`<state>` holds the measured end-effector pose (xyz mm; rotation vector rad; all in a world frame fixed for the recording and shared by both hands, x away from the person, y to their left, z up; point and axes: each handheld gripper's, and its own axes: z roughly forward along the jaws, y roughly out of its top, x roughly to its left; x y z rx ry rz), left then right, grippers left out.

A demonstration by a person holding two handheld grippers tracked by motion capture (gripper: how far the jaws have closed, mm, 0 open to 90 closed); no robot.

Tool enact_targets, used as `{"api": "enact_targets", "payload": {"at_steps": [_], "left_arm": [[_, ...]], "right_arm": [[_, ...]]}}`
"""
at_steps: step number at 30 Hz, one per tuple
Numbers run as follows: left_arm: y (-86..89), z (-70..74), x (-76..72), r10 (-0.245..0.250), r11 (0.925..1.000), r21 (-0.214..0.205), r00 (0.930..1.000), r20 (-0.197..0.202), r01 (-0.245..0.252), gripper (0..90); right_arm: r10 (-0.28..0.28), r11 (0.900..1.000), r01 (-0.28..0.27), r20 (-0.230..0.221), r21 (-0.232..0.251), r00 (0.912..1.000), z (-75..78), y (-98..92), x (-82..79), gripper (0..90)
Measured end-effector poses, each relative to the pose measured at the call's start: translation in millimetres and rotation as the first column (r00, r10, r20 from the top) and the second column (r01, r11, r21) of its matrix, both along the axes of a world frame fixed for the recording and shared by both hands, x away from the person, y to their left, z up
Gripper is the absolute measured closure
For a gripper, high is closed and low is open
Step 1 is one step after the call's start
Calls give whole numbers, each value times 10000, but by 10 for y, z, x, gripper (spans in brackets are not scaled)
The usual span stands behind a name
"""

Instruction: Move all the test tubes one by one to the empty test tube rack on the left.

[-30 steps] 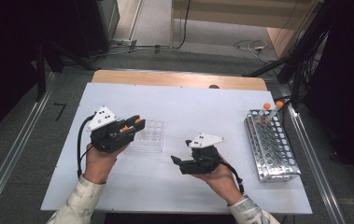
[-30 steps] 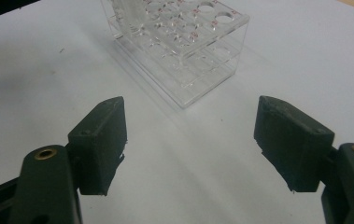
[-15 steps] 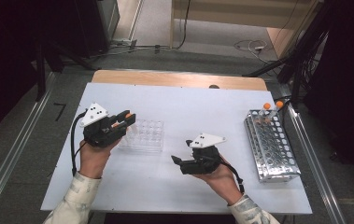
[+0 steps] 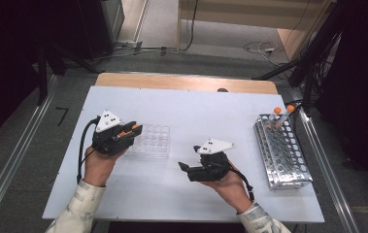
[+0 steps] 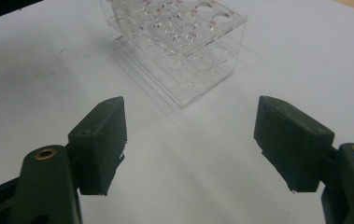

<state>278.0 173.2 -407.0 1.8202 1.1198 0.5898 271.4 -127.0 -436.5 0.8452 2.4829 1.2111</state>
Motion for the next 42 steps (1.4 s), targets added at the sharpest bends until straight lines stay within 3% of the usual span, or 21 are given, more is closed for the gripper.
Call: {"api": "enact_targets", "payload": {"at_steps": [5, 15, 32, 36, 42], "left_arm": [[-39, -40, 15, -79, 9994, 342, 9999, -146, 84, 699], [-47, -47, 14, -8, 9994, 352, 10000, -61, 10, 683], [-78, -2, -28, 143, 9993, -361, 9997, 186, -136, 270], [-95, -1, -35, 141, 9992, -390, 9997, 217, -133, 238], [-96, 13, -49, 103, 9988, -474, 9996, 249, -91, 232]], "right_arm": [[-8, 10000, 8, -27, -13, 10000, -2, -2, -1, 241], [-40, 10000, 40, -40, -87, 10000, -16, -4, 10, 240], [-329, 9995, 329, 90, -36, 9994, 5, -85, 50, 240], [-514, 9987, 514, 126, 56, 9986, 35, -142, 73, 240], [-1299, 9910, 1292, 181, 351, 9914, 138, -345, 158, 240]]}}
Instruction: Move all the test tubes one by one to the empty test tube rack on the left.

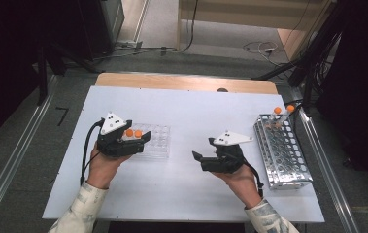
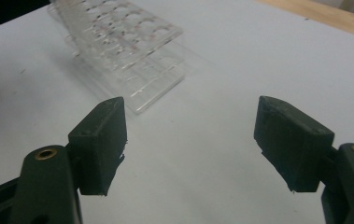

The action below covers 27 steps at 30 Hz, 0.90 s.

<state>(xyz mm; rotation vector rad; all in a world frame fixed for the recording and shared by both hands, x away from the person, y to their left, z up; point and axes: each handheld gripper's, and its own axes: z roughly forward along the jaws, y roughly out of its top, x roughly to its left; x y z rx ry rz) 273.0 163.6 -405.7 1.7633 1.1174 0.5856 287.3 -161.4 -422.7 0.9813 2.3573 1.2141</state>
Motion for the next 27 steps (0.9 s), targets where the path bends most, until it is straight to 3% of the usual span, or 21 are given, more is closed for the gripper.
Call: {"api": "enact_targets", "payload": {"at_steps": [5, 11, 19, 27], "left_arm": [[-19, 3, -10, -35, 10000, 24, 10000, -15, 35, 232], [-11, 16, -21, -15, 10000, -24, 10000, 33, 15, 234], [-12, 15, -17, -72, 10000, -3, 10000, 10, 72, 235], [-32, 7, -19, -80, 10000, -24, 10000, -41, 80, 242]], "right_arm": [[-782, 9968, 779, 140, 190, 9968, 91, -204, 82, 240], [-1876, 9821, 1866, 453, 253, 9812, 169, -492, 195, 242], [-3226, 9460, 3190, 683, 583, 9441, 252, -941, 319, 245], [-4054, 9135, 4010, 702, 685, 9114, 285, -1276, 413, 246]]}}
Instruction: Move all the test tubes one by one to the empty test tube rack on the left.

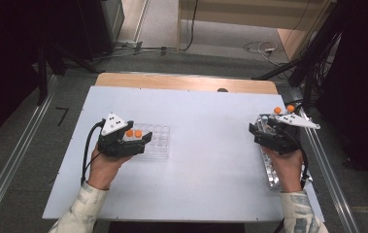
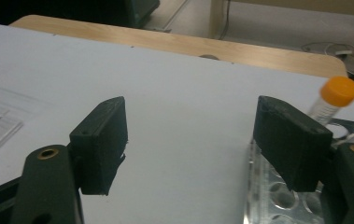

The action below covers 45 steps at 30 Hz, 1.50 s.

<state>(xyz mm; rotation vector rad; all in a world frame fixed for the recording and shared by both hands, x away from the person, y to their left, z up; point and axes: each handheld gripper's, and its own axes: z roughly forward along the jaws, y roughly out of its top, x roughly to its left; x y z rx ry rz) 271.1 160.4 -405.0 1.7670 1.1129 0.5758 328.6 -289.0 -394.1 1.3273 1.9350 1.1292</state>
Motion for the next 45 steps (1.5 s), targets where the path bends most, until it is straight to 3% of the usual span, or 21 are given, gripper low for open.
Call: {"api": "enact_targets", "payload": {"at_steps": [7, 21, 32, 45], "left_arm": [[-9, 0, 1, -62, 10000, -18, 10000, -5, 62, 242], [-13, -5, 10, -46, 10000, 36, 10000, -17, 46, 242], [-20, 1, 2, -57, 10000, -13, 10000, 0, 57, 242], [-22, 1, 2, -71, 10000, -12, 10000, -10, 71, 245]], "right_arm": [[-725, 9973, 723, -168, -107, 9972, -33, -265, 105, 247], [-1342, 9907, 1331, -458, -264, 9899, -159, -742, 318, 279], [-1284, 9906, 1259, -465, -528, 9906, -246, -959, 554, 360], [-1534, 9875, 1498, -811, -492, 9848, -320, -1040, 751, 498]]}}
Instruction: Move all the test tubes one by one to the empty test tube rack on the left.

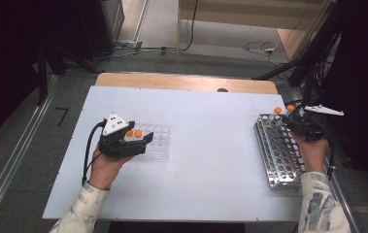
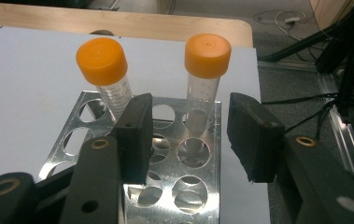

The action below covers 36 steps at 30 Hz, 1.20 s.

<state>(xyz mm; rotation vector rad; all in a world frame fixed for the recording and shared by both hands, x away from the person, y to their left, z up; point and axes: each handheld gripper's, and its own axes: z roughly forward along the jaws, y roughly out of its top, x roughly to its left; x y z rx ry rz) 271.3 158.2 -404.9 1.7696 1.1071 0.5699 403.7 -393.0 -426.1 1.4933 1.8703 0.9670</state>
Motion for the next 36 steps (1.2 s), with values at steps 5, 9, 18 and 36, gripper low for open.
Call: {"api": "enact_targets", "payload": {"at_steps": [5, 9, 18, 36], "left_arm": [[-2, 6, -7, -29, 10000, 12, 10000, 19, 29, 246], [-7, 4, -9, -37, 10000, -3, 10000, 10, 37, 247], [-13, 10, -16, -59, 10000, -21, 10000, 65, 60, 248], [-3, 22, -26, -41, 10000, -54, 10000, 74, 42, 249]], "right_arm": [[-18, 9999, 15, -251, -111, 9997, -2, 8, 94, 532], [-92, 9999, 88, -441, -108, 9990, -8, 7, 156, 542], [-268, 9986, 233, -768, -466, 9967, -16, 43, 257, 592], [-303, 9979, 274, -495, -585, 9983, -8, 59, 233, 713]]}}
